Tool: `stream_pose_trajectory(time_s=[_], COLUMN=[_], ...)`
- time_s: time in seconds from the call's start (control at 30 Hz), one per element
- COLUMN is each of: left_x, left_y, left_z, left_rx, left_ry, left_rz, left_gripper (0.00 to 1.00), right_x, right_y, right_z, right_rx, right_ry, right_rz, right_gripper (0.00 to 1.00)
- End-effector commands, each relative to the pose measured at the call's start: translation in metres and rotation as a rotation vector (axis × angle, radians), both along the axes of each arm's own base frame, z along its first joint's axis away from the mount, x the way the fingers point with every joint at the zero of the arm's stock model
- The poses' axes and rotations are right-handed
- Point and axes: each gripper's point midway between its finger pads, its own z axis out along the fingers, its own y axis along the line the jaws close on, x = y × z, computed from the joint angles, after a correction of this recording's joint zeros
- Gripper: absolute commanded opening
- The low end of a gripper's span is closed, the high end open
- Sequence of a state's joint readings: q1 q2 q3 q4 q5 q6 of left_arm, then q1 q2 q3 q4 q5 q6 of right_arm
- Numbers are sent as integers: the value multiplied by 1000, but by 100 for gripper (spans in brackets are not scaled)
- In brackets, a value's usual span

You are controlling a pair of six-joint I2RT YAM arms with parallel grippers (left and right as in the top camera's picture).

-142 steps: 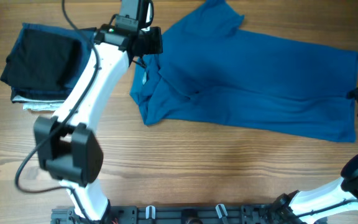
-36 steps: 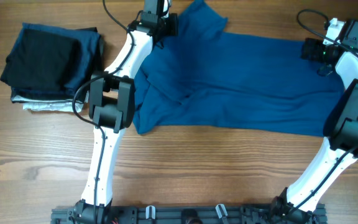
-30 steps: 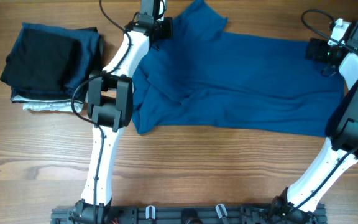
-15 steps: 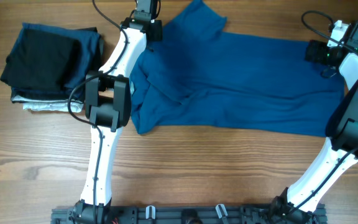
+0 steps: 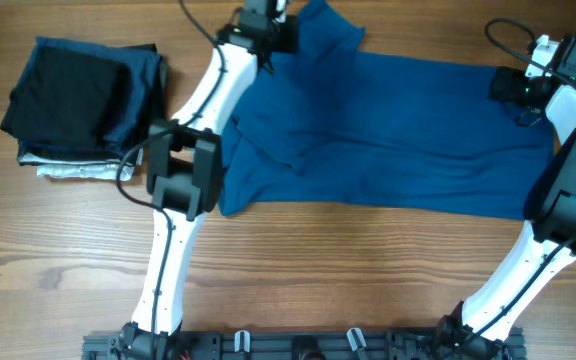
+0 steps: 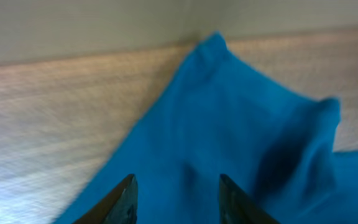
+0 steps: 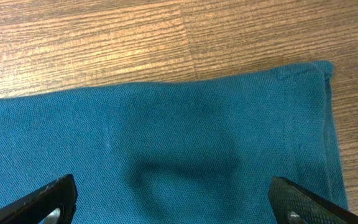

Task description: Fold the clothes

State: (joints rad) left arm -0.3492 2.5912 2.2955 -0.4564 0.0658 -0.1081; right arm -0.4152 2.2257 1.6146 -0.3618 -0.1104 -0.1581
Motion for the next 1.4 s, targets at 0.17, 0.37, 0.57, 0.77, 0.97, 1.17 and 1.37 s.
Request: stream_pose_trajectory(time_s=[0.17,0.37,0.57,0.77,0.97,1.17,1.37], left_x=[-8,-37,-74,-61,-45,-22,16], left_y=[30,63,84,47,-10,-10,-3], left_z=[-76,-109,-124,-66,101,162,122], left_rx=[147,313,436,388,95,-78,-105], left_ry=[109,247,398,268,21,-124,-165], left_rz=[66,140,147,113,-19,-82,-56], left_gripper=[41,39,34,50,66,65,64], right_x=[1,-8,-17,-14,-26,-11,11], right_y=[-5,-12,-14,-15,-9,-17,-40], right_z=[3,-1,-6,36,101,128,105], right_rx=[-4,-28,-41,-50,-38,-69,-94], right_ry=[-4,34,78,8,-10,-84,-138], right_rz=[-19,-69,-83,-102,-128,-128,-145], right_gripper=[100,99,90,88,99,100,100])
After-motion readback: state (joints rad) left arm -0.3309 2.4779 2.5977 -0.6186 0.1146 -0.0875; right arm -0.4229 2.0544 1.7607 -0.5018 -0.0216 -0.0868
